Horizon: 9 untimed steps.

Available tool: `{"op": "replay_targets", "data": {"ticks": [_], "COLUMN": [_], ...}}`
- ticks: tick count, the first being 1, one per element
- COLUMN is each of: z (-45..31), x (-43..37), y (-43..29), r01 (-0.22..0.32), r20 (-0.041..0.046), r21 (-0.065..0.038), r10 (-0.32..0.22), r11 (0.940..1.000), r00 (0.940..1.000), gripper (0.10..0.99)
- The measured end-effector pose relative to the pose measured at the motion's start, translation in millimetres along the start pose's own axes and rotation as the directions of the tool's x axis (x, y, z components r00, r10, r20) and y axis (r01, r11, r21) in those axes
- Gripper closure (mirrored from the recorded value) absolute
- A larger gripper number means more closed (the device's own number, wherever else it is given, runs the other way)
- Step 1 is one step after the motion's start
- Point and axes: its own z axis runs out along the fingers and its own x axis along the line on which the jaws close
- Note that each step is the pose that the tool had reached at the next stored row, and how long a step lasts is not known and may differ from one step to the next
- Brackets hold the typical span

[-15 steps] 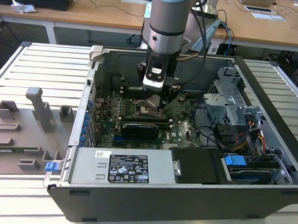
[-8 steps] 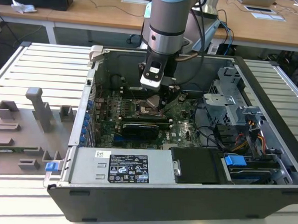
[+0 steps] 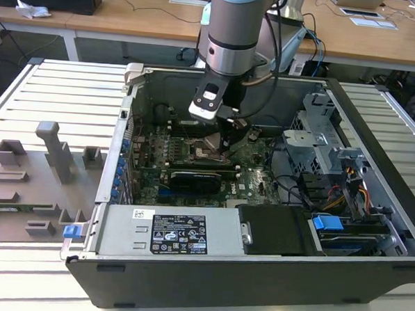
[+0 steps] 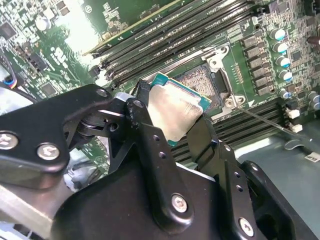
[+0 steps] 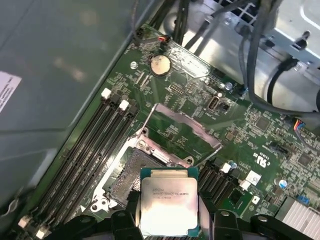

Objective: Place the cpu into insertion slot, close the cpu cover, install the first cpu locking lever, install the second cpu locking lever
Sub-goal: 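Place the cpu into insertion slot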

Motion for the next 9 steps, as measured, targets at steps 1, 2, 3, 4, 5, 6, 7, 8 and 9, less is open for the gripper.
{"op": "replay_targets", "data": {"ticks": [1,2,3,4,5,6,7,8,9], "z": [0.0,0.1,0.1,0.1,0.2,0.1,0.2,0.2,0.3], "x": [0.0,0.0,0.0,0.0,0.0,0.0,0.0,0.0,0.0], "y": [0.0,0.0,0.0,0.0,0.0,0.0,0.0,0.0,0.0], "r01": [-0.013,-0.023,-0.041,-0.058,-0.073,-0.082,-0.095,-0.109,-0.118], "r20": [0.0006,0.0011,0.002,0.0029,0.0036,0.0041,0.0046,0.0052,0.0055], "r21": [0.0,0.001,0.001,0.001,0.002,0.002,0.002,0.002,0.002], "r10": [0.013,0.023,0.041,0.058,0.073,0.082,0.095,0.109,0.118], "r11": [0.9999,0.9997,0.9992,0.9983,0.9973,0.9966,0.9955,0.994,0.993], "r00": [0.9999,0.9997,0.9992,0.9983,0.9973,0.9966,0.9954,0.994,0.993], "gripper": [0.541,0.541,0.541,0.541,0.541,0.541,0.541,0.541,0.541]}}
